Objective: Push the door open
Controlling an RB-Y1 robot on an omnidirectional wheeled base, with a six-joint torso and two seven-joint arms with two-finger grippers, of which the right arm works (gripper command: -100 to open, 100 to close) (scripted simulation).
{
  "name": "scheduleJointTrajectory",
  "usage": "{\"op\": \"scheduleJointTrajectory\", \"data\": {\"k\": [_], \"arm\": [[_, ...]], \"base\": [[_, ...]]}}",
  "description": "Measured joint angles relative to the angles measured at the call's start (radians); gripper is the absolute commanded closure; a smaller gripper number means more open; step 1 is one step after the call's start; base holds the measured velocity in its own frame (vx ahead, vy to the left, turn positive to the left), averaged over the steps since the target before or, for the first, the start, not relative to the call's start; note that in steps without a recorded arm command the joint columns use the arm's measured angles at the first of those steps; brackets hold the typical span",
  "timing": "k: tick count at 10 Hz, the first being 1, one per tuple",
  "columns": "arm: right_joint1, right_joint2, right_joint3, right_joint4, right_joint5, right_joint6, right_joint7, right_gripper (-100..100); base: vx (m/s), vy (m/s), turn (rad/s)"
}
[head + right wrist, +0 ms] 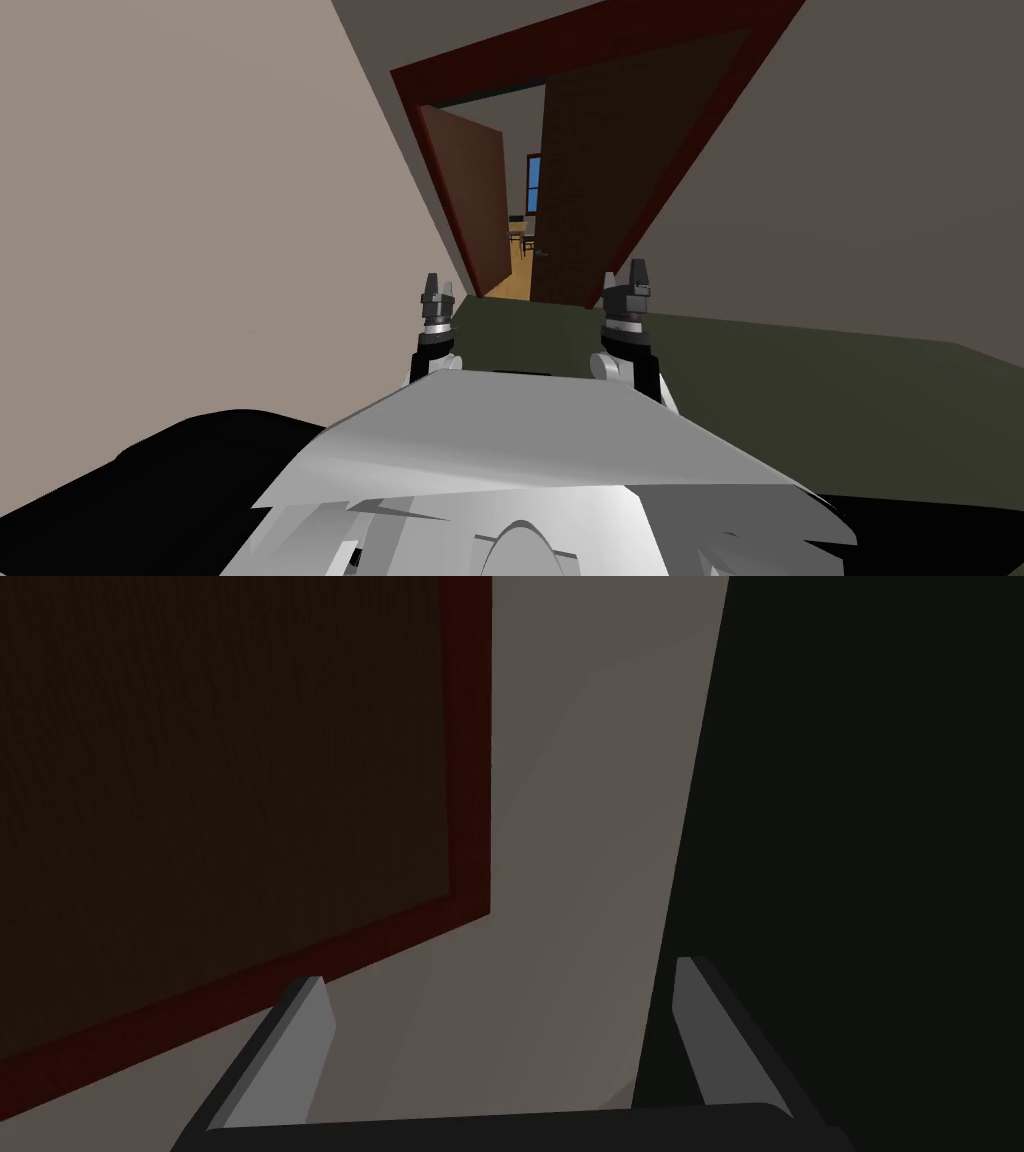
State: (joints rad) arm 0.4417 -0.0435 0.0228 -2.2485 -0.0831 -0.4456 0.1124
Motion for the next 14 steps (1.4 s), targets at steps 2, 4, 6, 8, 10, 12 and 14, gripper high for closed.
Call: {"op": "scheduleJointTrajectory", "data": {"k": [2, 4, 6, 8, 10, 12, 14], "arm": [[-0.010, -0.010, -0.004, 0.047, -0.003, -0.017, -0.005, -100], [-0.023, -0.013, -0.004, 0.081, -0.003, -0.025, -0.005, -100], [-0.039, -0.017, -0.006, 0.118, -0.004, -0.030, -0.006, -100], [-0.051, -0.021, -0.008, 0.157, -0.006, -0.039, -0.008, -100], [-0.068, -0.027, -0.013, 0.200, -0.008, -0.050, -0.011, -100], [-0.080, -0.030, -0.014, 0.236, -0.010, -0.055, -0.013, -100], [-0.100, -0.033, -0.017, 0.289, -0.011, -0.070, -0.014, -100]], "base": [[0.119, -0.001, 0.008], [0.102, 0.007, 0.003], [0.086, 0.015, 0.005], [0.083, 0.018, 0.004], [0.106, 0.007, 0.007], [0.089, 0.005, 0.005], [0.100, 0.012, 0.006]]}}
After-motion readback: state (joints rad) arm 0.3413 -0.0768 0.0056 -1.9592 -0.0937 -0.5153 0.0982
